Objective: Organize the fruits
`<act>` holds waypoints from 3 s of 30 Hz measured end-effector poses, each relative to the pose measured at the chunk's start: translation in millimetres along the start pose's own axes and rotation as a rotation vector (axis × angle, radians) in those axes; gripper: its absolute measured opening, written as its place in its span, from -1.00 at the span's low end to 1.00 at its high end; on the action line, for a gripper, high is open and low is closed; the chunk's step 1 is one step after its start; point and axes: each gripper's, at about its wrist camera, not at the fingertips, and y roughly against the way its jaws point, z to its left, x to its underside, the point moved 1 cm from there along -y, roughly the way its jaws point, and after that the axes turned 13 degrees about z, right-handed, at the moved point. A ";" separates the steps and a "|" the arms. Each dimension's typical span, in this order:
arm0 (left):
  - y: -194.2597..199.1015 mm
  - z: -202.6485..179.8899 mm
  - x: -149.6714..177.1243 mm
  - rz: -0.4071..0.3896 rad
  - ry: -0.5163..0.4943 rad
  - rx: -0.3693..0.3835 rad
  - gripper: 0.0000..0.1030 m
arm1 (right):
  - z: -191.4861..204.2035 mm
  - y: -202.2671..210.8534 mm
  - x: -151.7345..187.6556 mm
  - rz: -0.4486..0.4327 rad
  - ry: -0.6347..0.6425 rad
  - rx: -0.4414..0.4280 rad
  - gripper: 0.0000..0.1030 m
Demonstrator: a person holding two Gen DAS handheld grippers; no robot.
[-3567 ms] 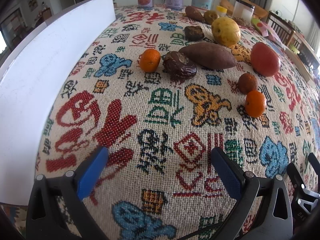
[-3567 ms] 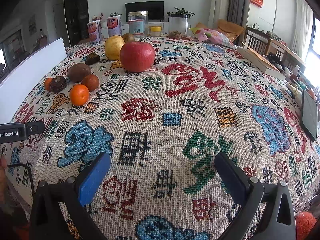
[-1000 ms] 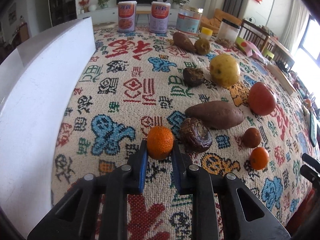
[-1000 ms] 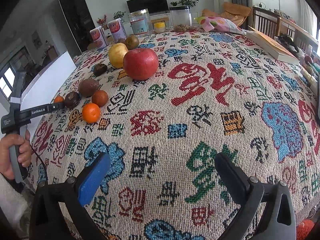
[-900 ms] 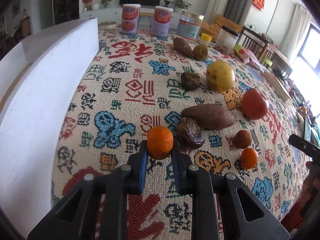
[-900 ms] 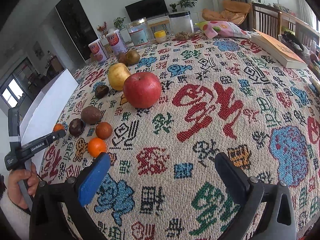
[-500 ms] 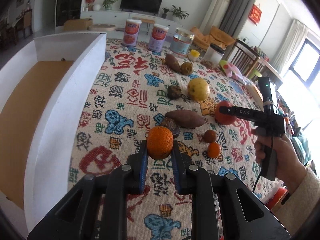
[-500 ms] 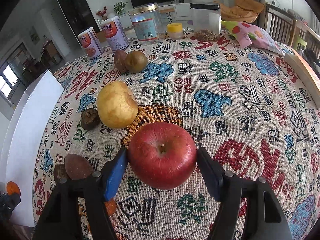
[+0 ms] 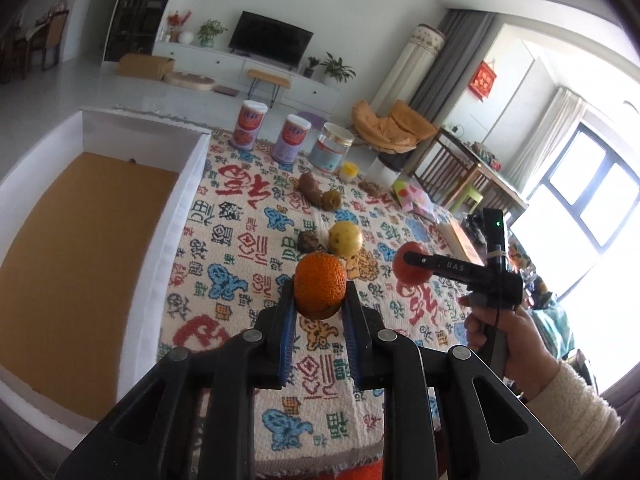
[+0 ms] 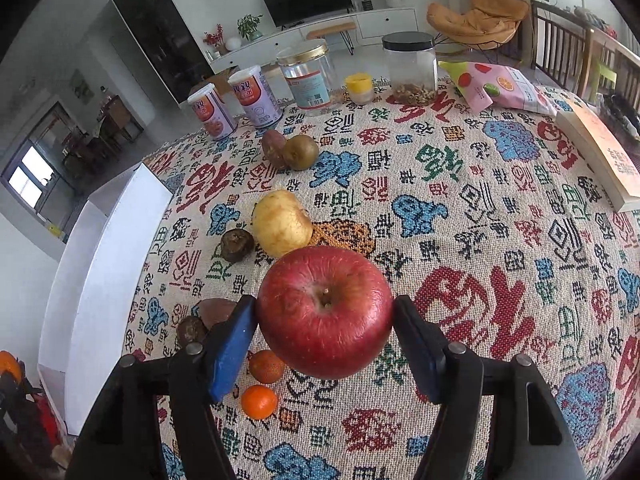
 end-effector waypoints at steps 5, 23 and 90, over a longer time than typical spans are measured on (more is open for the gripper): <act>47.9 54.0 -5.3 -0.074 0.063 -0.148 -0.59 | 93.2 18.1 -2.6 -0.013 0.144 -0.137 0.33; -1.5 202.9 34.4 0.157 0.208 -0.471 -0.34 | 412.5 -108.4 71.5 0.240 0.633 -0.263 0.34; -244.7 3.3 33.2 0.179 -0.126 -0.423 0.89 | -99.7 -55.9 91.3 -0.080 -0.119 0.362 1.00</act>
